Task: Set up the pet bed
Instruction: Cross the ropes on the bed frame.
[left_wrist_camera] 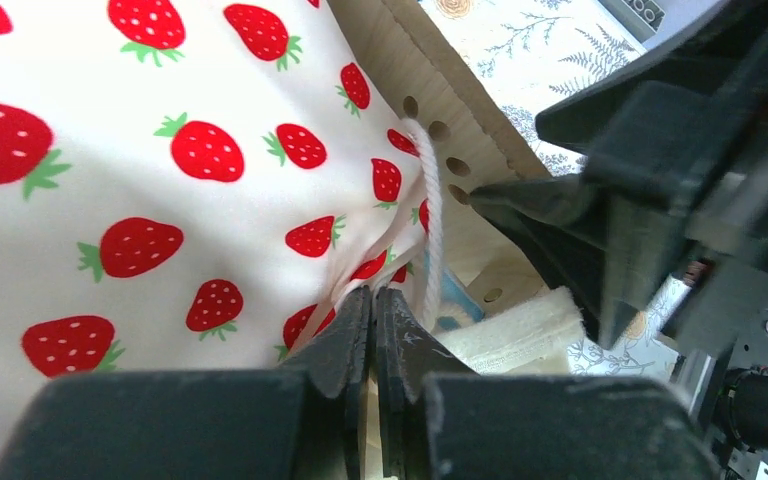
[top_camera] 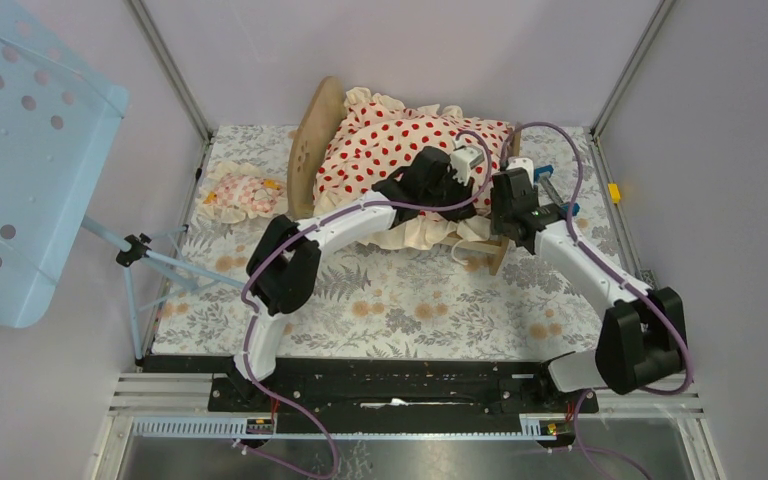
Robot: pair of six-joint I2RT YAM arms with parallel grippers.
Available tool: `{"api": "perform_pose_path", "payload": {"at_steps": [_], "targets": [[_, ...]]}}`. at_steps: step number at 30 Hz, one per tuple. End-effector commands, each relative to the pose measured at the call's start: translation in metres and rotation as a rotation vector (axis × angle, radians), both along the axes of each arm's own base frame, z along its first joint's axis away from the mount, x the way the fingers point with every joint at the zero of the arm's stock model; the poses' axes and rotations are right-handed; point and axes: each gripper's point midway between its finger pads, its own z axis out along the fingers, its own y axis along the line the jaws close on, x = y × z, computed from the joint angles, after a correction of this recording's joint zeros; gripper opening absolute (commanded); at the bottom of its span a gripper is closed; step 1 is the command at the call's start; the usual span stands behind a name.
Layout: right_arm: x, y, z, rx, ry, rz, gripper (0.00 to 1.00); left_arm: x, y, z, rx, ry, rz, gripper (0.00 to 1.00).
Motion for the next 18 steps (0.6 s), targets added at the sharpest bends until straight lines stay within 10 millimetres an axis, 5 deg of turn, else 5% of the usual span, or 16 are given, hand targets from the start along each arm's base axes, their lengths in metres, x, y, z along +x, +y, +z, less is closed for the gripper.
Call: {"api": "perform_pose_path", "payload": {"at_steps": [1,6,11,18], "targets": [[-0.012,0.0,0.034,0.093,-0.111,-0.014,0.55,-0.007,-0.018,0.044,-0.098,-0.067,-0.056,0.0],[-0.026,0.002,0.071,0.216,-0.256,-0.045,0.62,-0.014,-0.025,0.054,-0.113,-0.091,-0.078,0.0],[-0.041,-0.003,0.084,0.274,-0.315,-0.084,0.68,-0.024,-0.036,0.065,-0.154,-0.1,-0.097,0.33],[-0.056,-0.001,0.092,0.327,-0.321,-0.086,0.7,-0.041,-0.041,0.087,-0.264,-0.062,-0.117,0.4]]}}
